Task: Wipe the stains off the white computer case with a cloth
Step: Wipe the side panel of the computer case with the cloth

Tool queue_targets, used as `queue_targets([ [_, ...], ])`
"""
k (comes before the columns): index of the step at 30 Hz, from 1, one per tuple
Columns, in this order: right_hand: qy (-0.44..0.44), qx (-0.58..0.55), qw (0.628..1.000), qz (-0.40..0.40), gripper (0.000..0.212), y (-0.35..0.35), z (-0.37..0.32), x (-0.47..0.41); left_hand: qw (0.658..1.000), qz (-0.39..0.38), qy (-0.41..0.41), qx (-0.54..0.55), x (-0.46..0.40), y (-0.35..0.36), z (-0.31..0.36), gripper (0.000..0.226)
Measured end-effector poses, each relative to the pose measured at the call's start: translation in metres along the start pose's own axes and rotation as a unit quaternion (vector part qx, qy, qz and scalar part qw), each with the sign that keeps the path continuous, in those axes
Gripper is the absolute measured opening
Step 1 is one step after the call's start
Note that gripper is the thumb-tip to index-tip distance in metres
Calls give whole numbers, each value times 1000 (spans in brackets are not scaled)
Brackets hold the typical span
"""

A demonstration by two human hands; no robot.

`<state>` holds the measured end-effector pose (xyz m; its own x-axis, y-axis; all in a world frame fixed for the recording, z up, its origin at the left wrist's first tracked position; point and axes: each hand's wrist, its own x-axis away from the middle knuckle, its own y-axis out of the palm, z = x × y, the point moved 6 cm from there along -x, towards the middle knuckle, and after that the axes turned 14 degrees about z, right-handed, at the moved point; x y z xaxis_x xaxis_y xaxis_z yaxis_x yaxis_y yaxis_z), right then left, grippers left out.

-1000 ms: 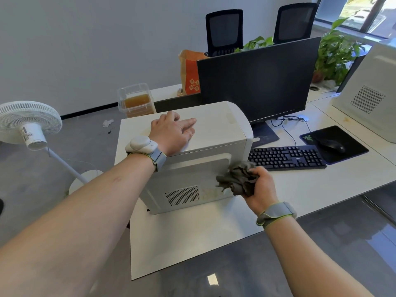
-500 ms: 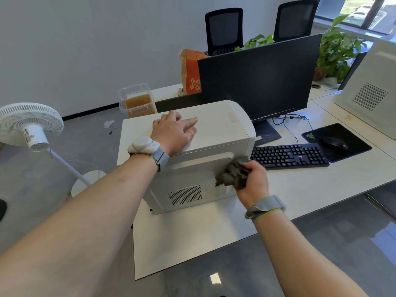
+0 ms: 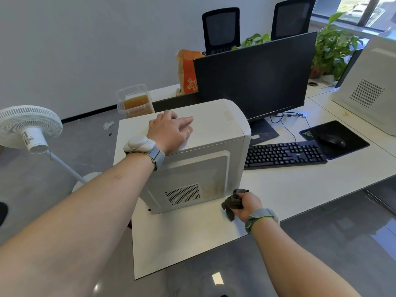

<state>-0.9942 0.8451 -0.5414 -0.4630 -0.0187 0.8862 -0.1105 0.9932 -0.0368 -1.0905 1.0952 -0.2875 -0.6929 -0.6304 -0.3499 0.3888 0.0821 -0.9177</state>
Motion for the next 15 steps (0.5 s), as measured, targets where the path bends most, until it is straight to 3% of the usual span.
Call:
queue_targets([
  [3, 7, -23, 1000, 11, 25, 12, -3, -6, 1000, -3, 2, 1, 0, 0, 1, 46],
  [6, -50, -15, 998, -29, 21, 31, -24, -10, 1000, -5, 1, 2, 0, 1, -1, 46],
  [9, -105, -99, 988, -47, 14, 23, -51, 15, 1000, -11, 3, -2, -2, 2, -3, 47],
  [11, -150, -155, 971, -100, 12, 11, -65, 38, 1000, -9, 4, -2, -3, 2, -3, 47],
  [13, -138, -170, 966, -136, 8, 1, -63, 38, 1000, -11, -1, -2, -3, 2, -4, 47],
  [15, -90, -121, 982, -115, 18, -4, -49, 22, 1000, -11, 0, -3, -2, 2, -3, 46],
])
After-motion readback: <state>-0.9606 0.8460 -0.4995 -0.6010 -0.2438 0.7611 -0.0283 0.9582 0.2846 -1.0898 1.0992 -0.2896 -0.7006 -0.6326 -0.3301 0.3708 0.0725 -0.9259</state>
